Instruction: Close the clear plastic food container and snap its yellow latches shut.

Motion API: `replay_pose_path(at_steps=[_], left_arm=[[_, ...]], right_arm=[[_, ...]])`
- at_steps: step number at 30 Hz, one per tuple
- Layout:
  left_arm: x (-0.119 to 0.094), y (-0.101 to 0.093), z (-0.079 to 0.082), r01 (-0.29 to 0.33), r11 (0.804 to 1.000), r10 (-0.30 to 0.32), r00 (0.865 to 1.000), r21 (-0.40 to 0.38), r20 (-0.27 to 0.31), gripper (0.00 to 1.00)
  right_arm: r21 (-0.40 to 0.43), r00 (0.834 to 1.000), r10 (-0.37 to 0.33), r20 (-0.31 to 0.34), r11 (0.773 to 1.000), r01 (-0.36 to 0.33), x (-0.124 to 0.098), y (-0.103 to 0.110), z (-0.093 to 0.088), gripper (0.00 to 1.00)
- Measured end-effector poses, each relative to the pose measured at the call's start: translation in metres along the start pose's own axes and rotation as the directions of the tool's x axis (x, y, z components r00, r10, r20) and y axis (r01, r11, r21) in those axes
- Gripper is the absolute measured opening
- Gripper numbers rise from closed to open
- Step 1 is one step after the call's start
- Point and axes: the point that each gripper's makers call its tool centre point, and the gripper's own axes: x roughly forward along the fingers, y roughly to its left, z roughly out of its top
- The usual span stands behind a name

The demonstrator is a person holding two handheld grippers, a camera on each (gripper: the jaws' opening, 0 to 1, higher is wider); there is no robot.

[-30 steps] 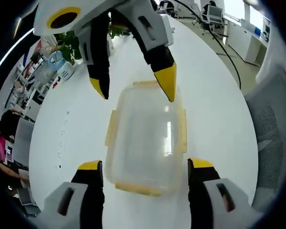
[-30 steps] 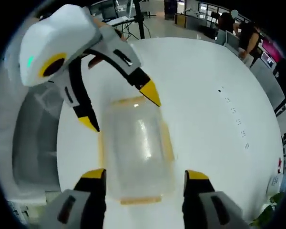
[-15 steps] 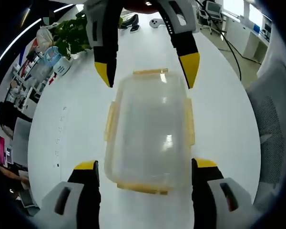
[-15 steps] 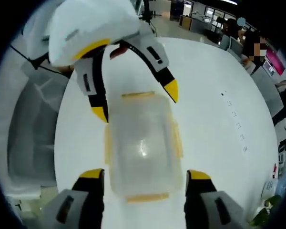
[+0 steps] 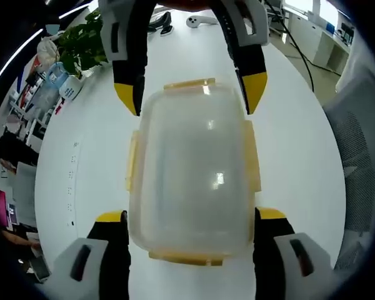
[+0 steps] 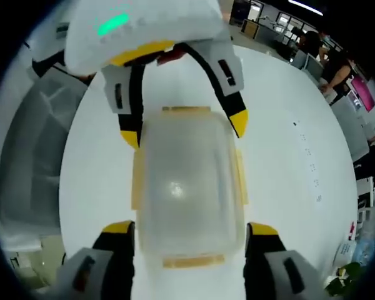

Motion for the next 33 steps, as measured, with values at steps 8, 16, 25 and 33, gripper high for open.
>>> replay_pose_path(at_steps=[8,16,25,33], left_arm=[[0.0,0.001,-0.001,0.005,1.0,-0.005,1.0,0.0,-0.004,0.8],[-0.001,-0.001,-0.003,0.003,1.0,-0.003,1.0,-0.013,-0.01,0.79],[-0.007,-0.005,-0.016,-0.003,1.0,0.003,1.0,-0.03,-0.01,0.79],[-0.016,-0.011,-0.037,-0.015,0.998,0.014,1.0,-0.058,-0.02,0.79]], right_arm=[[-0.016,1.0,-0.004,-0.003,1.0,0.004,0.003,-0.001,0.0,0.7],[-0.025,1.0,0.002,-0.006,1.0,-0.002,0.004,0.0,0.001,0.7],[-0.041,1.0,0.007,-0.009,0.999,-0.007,0.009,0.005,0.016,0.7],[-0.064,1.0,0.015,-0.011,0.998,-0.016,0.015,0.009,0.036,0.7]])
